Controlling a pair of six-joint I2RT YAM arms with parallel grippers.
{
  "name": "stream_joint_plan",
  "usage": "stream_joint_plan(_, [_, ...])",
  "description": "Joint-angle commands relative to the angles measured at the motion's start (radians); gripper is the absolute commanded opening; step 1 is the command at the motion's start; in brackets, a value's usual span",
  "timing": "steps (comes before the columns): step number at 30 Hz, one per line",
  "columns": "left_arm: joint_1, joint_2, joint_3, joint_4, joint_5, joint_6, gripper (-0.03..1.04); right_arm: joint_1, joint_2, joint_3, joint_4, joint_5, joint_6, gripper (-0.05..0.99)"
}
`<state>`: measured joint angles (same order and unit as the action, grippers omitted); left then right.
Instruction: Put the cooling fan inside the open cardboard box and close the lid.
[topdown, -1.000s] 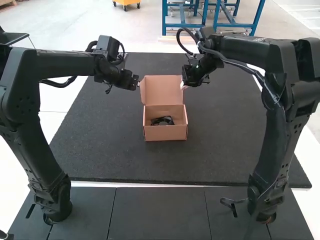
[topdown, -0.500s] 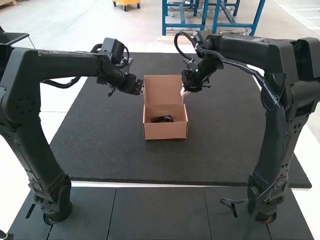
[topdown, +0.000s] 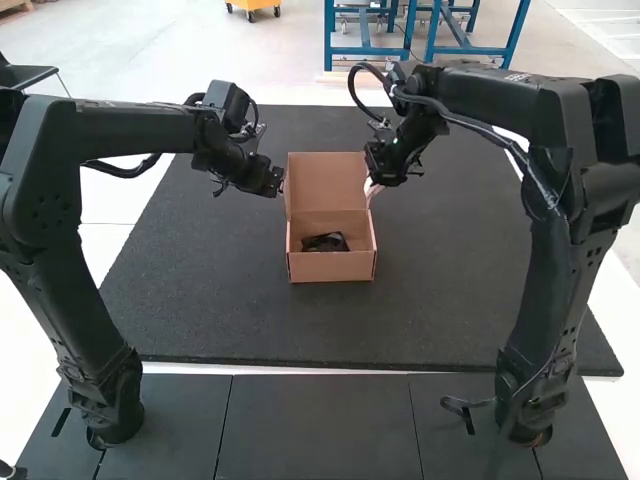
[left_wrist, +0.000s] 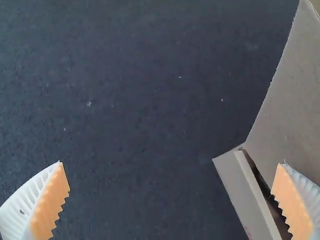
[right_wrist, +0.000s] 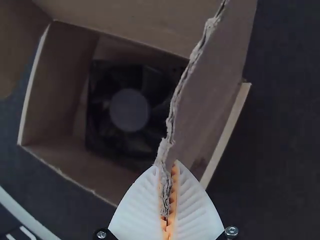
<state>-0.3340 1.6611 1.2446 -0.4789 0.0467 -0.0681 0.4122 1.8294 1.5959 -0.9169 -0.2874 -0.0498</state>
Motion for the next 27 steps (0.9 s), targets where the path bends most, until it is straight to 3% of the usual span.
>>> stream_joint_plan(1, [-0.003,-0.043,-0.025,0.005,0.015,0.005,0.96,0.019,-0.021,0.016,-0.02,-0.006,-0.028,-0.02])
stream_joint_plan(19, [-0.005,-0.043,-0.036,0.003,0.021,0.002,0.96,0.019,-0.021,-0.008,-0.054,0.004,-0.045,-0.02])
stream_joint_plan(27, [-0.005,-0.043,-0.04,0.005,0.048,-0.001,0.96,0.027,-0.03,-0.044,-0.056,0.004,-0.055,-0.02])
